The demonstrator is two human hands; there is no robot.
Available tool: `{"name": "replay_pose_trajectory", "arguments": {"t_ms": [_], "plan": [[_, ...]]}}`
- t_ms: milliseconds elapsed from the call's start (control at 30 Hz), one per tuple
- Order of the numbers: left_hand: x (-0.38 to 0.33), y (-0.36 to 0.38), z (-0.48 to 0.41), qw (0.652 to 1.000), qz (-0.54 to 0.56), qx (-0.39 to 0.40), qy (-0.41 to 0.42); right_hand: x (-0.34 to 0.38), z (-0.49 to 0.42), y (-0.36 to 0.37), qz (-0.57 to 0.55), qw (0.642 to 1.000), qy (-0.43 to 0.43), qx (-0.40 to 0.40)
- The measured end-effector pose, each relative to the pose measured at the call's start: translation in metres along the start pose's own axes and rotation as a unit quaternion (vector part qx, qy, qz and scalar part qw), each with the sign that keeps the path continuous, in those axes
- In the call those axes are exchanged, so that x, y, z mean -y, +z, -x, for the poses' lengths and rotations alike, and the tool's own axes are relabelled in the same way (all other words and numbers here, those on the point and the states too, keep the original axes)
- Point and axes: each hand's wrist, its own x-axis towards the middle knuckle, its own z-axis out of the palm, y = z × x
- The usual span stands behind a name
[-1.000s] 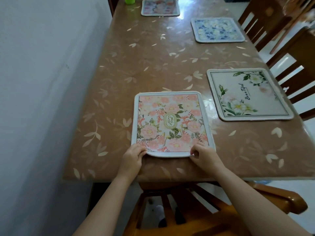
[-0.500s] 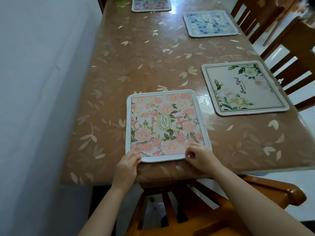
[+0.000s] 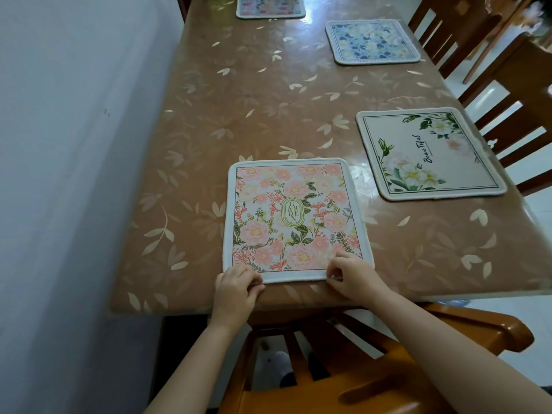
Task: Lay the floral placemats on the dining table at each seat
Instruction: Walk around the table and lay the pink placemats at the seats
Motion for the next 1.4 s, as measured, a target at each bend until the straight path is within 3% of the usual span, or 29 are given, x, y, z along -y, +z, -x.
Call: {"name": "replay_pose_trajectory", "arguments": {"t_ms": [700, 800, 867, 967, 1133, 1400], "plan": [[0.004, 0.007, 0.007, 1.0, 0.007, -0.004, -0.022, -0.005, 0.01, 0.006, -0.036, 0.999, -0.004, -0.01], [0.007, 0.013, 0.005, 0.998, -0.019, 0.009, -0.064, -0.008, 0.008, 0.009, 0.002, 0.999, 0.002, -0.036], [0.007, 0.02, 0.0, 0.994, -0.067, 0.066, -0.056, -0.01, 0.004, 0.012, 0.03, 0.998, 0.022, -0.048], [0.006, 0.032, -0.013, 0.977, -0.166, 0.129, -0.041, -0.014, -0.005, 0.021, 0.099, 0.994, 0.036, 0.014], [0.007, 0.043, -0.048, 0.961, -0.232, 0.147, -0.012, -0.02, -0.032, 0.027, 0.192, 0.981, -0.011, 0.037], [0.016, 0.052, -0.133, 0.967, -0.225, 0.118, 0.018, -0.033, -0.11, 0.004, 0.216, 0.973, -0.082, 0.021]]}}
